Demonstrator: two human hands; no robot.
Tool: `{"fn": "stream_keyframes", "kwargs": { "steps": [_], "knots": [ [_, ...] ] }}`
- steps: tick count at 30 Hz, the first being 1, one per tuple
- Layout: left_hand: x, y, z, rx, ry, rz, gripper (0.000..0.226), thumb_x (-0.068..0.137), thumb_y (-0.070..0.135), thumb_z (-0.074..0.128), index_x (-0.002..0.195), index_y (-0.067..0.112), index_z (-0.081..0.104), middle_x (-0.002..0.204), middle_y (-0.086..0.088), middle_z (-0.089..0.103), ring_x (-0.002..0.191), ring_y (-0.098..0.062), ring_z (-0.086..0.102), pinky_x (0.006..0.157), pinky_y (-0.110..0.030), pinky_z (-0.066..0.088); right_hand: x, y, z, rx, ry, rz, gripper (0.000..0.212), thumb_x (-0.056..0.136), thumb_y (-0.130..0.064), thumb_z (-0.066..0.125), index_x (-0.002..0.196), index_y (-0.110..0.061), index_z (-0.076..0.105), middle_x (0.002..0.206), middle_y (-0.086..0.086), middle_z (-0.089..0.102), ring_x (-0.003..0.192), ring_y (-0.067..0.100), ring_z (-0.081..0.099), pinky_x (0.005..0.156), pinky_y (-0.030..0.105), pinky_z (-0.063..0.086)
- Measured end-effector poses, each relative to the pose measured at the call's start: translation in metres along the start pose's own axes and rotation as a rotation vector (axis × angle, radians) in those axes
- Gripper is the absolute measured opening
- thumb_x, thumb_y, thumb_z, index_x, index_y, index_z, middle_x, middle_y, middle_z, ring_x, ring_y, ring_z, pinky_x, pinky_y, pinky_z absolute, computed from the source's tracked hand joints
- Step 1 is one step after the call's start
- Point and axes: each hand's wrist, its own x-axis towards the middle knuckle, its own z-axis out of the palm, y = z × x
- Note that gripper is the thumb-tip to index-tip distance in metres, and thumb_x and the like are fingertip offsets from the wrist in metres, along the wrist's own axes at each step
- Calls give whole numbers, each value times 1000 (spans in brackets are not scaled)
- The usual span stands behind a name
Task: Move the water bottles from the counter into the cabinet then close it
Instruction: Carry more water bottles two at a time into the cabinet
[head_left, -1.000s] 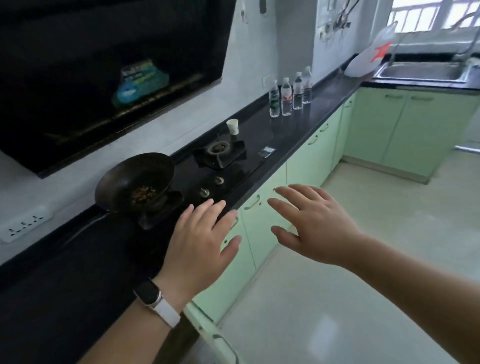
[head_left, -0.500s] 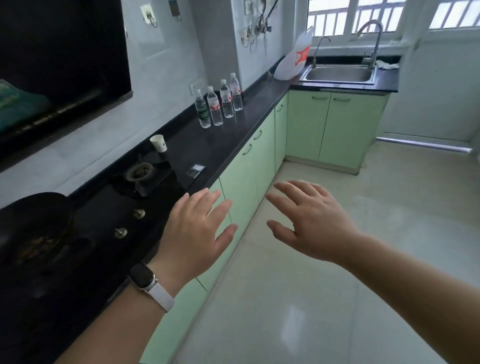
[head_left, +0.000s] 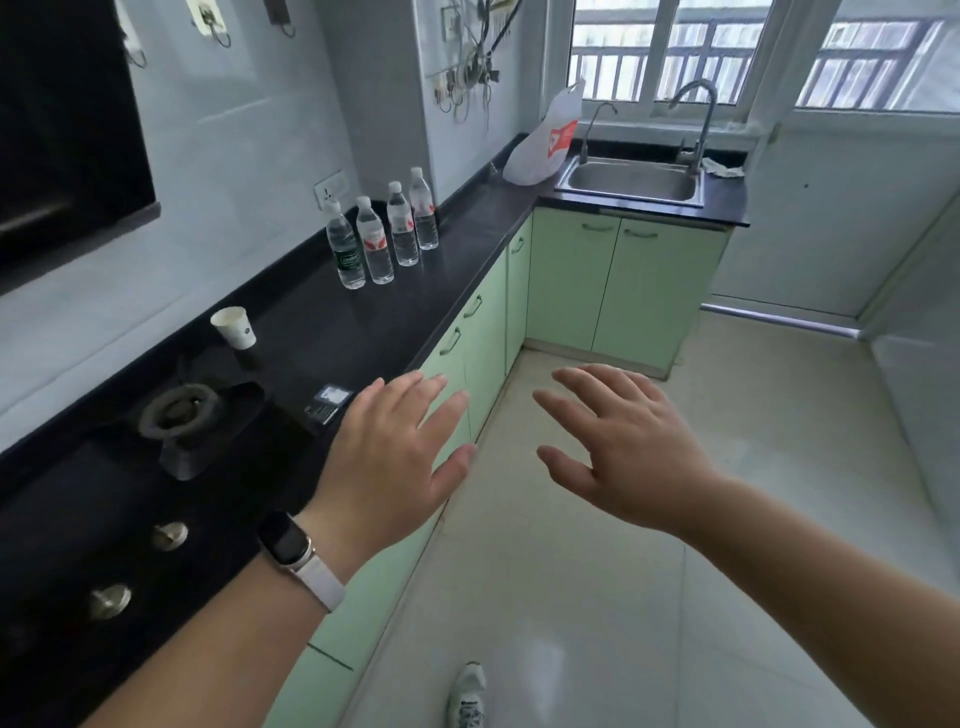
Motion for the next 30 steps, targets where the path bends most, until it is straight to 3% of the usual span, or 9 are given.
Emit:
{"fn": "stream_keyframes", "kwargs": {
  "steps": [13,30],
  "knots": [
    [146,-141,103,-80,64,88,49,97,48,48,127,14,67,129,-12,66,124,-36,59,104,-56,45,179,46,62,-107,-36,24,54,91,-54,46,131,-19,59,131,9,60,123,32,52,104,45,41],
    [277,-164,181,-18,36,77,47,95,45,52,125,13,68,128,-13,67,123,-37,60,100,-58,47,276,174,138,-44,3,-33,56,90,-54,50,130,-18,61,134,10,58,124,35,53,108,48,39]
  ]
}}
